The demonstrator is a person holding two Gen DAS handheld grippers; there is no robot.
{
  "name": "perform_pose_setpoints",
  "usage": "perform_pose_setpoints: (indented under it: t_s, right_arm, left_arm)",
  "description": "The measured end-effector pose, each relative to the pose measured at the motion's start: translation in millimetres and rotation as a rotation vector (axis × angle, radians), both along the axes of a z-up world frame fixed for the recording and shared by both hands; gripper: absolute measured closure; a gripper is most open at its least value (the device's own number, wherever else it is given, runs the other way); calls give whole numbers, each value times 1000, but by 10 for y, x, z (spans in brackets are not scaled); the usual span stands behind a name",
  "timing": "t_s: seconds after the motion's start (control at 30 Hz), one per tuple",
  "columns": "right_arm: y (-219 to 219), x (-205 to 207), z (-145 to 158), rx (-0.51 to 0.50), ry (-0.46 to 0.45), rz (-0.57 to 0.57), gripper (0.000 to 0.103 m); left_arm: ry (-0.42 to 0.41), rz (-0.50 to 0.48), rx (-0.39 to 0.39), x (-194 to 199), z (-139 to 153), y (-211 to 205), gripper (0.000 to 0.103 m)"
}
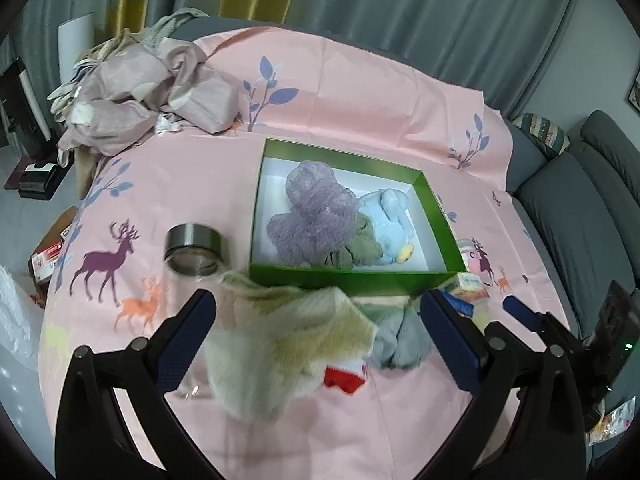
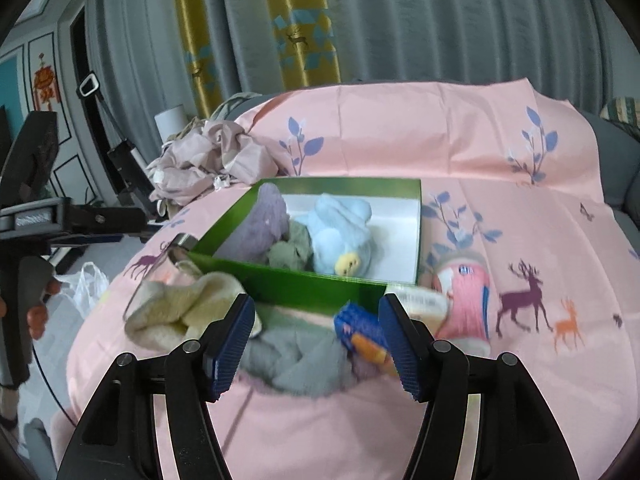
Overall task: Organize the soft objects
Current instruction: 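Move the right gripper back to the cream towel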
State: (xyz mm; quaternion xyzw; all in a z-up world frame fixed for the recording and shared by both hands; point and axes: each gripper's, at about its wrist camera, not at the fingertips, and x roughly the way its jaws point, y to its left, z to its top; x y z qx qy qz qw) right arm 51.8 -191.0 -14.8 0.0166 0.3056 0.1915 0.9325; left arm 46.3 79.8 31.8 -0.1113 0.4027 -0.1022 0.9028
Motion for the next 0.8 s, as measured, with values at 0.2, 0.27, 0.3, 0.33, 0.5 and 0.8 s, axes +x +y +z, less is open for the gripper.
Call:
perform_pose_setpoints:
  t_s: [0.2, 0.27, 0.3, 0.33, 0.5, 0.8]
  right_arm:
    - [-11, -179, -93, 33, 18, 16, 38]
    - [-11, -232, -121, 41, 20, 28, 38]
    - [-5, -247, -133, 45, 21, 33, 38]
    - [3, -264, -148, 52, 24, 40, 38]
    - [86, -358, -258, 77, 42, 91, 38]
    - [569, -483, -606, 85, 123, 267, 38]
  left_arm:
    - [-11, 37, -20, -335, -27, 228, 1]
    - [-2, 48, -30, -408, -83, 264, 1]
    - [6, 51, -40, -447, -132, 281, 1]
    - [13, 50, -45, -471, -172, 283, 1]
    - [21, 74, -37, -605, -466, 267, 1]
    - [-43, 19, -44, -676, -682, 273, 2]
